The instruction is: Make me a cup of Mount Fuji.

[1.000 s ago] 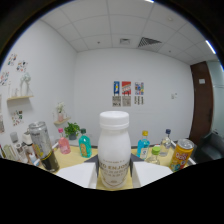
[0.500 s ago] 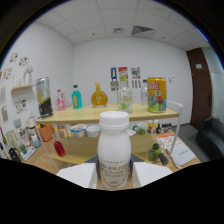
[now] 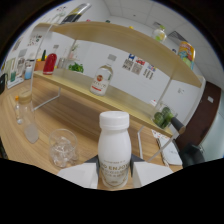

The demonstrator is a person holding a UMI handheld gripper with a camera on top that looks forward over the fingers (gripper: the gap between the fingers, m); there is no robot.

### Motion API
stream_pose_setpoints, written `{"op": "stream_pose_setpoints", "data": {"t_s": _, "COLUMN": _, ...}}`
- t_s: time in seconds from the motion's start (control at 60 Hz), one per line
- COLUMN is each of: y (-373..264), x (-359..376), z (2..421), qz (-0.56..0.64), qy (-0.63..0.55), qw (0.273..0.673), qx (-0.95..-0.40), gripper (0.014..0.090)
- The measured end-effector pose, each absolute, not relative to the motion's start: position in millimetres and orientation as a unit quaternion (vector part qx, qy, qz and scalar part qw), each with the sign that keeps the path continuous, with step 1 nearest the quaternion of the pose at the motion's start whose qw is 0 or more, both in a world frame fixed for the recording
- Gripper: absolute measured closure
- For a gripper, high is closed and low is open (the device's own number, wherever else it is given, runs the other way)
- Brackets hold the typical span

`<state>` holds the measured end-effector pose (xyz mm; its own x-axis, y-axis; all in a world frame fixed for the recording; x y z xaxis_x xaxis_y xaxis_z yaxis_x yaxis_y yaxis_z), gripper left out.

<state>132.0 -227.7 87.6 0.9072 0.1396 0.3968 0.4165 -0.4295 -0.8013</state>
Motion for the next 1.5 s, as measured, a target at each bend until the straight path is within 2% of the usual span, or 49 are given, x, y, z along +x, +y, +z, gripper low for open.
{"op": "stream_pose_setpoints", "data": {"t_s": 0.283, "y": -212.8, "x": 137.8, "z": 99.4, "qz": -0.316, "qy": -0.375, "qw": 0.451, "qx": -0.746, "gripper": 0.0570}}
{"op": "stream_pose_setpoints", "data": {"t_s": 0.467, "y": -204.7, "x": 133.4, "z": 118.1, "qz": -0.414, "qy": -0.491, "qw": 0.407, "qx": -0.649, "gripper": 0.0571}}
{"op": "stream_pose_setpoints", "data": {"t_s": 0.717, "y": -198.8, "x": 133.2, "z": 128.9, "qz": -0.516, "qy": -0.602, "qw": 0.298, "qx": -0.531, "gripper": 0.0571}}
{"op": "stream_pose_setpoints", "data": {"t_s": 0.85, "y": -197.9, "x": 130.2, "z": 136.7, "qz": -0.544, "qy": -0.626, "qw": 0.260, "qx": -0.494, "gripper": 0.0571}}
{"op": "stream_pose_setpoints", "data": {"t_s": 1.067, "y": -198.8, "x": 123.4, "z": 137.8, "qz": -0.548, "qy": -0.652, "qw": 0.237, "qx": -0.467, "gripper": 0.0569}}
{"op": "stream_pose_setpoints", "data": {"t_s": 1.167, "y": -199.9, "x": 122.4, "z": 140.5, "qz": -0.540, "qy": -0.646, "qw": 0.251, "qx": -0.479, "gripper": 0.0572}}
{"op": "stream_pose_setpoints", "data": {"t_s": 1.25, "y": -202.5, "x": 117.4, "z": 146.2, "qz": -0.513, "qy": -0.626, "qw": 0.289, "qx": -0.511, "gripper": 0.0570}}
{"op": "stream_pose_setpoints", "data": {"t_s": 1.35, "y": -207.5, "x": 105.0, "z": 165.5, "qz": -0.450, "qy": -0.566, "qw": 0.380, "qx": -0.577, "gripper": 0.0568}}
{"op": "stream_pose_setpoints", "data": {"t_s": 1.417, "y": -211.8, "x": 95.4, "z": 186.7, "qz": -0.385, "qy": -0.500, "qw": 0.455, "qx": -0.628, "gripper": 0.0569}}
{"op": "stream_pose_setpoints", "data": {"t_s": 1.5, "y": -217.6, "x": 82.2, "z": 215.8, "qz": -0.286, "qy": -0.414, "qw": 0.549, "qx": -0.667, "gripper": 0.0566}}
